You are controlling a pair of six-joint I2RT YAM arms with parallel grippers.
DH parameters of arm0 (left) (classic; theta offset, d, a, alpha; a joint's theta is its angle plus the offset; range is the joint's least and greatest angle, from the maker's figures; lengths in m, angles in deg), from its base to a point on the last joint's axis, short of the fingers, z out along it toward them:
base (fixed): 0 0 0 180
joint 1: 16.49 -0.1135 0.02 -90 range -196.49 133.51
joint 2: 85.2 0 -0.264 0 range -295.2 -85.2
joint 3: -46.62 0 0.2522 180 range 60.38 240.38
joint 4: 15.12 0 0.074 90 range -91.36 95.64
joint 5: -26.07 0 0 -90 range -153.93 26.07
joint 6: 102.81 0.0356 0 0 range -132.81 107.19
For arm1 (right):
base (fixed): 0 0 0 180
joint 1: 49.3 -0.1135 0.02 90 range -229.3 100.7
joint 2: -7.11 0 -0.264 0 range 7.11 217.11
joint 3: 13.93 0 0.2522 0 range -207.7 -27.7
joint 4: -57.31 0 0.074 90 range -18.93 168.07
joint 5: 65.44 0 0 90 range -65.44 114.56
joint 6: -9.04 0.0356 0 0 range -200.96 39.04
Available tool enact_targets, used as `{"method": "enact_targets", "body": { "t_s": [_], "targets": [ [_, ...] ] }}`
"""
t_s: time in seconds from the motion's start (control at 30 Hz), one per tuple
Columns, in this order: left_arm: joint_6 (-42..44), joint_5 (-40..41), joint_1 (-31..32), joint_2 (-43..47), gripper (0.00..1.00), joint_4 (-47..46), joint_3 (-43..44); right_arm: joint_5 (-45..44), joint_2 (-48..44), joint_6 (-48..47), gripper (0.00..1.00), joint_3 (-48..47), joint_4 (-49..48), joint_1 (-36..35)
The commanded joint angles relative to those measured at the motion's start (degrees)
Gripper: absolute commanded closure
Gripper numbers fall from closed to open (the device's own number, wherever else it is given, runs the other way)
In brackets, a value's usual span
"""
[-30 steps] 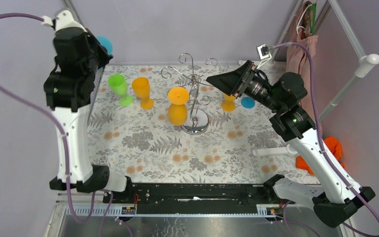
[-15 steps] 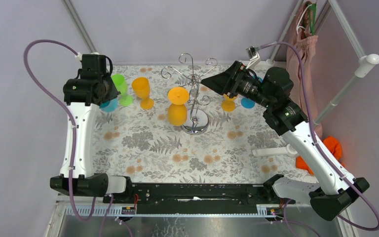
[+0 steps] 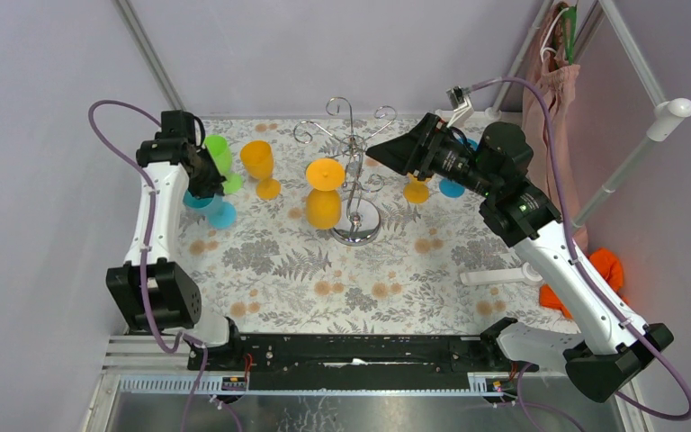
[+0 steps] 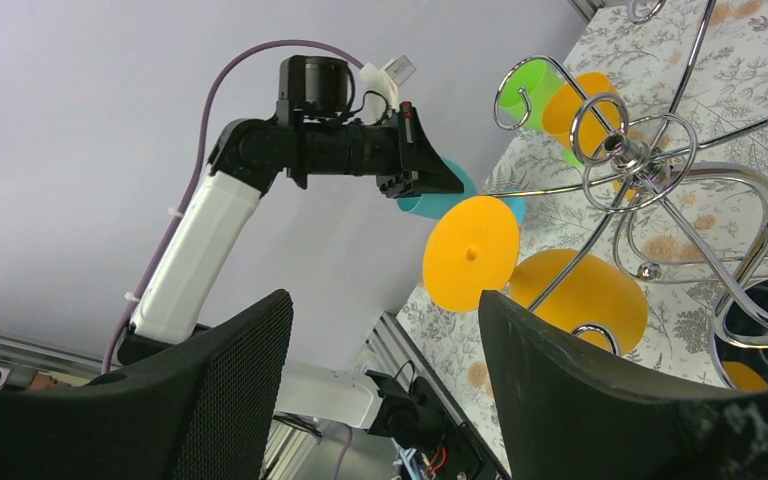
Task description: Take the wine glass off the wine glass rack
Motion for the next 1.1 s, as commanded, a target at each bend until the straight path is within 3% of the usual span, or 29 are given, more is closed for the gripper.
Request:
{"method": "enact_targets", "body": {
  "t_s": [0.0, 0.83, 1.07],
  "targets": [
    [-0.25, 0.07, -1.04, -2.58, 1.00, -4.72, 0.08, 0.43, -0.10, -1.53, 0.24, -0.18, -0.46, -0.17],
    [0.14, 2.80, -4.18, -17.14, 1.00, -8.65, 2.26, 2.90, 1.07, 0.20, 0.24, 3.57, -3.24, 2.78],
    [0.80, 3.91, -4.14, -16.61, 0.80, -7.07, 3.00, 5.49, 2.19, 1.82, 0.23, 4.26, -6.75, 3.16]
  ]
}}
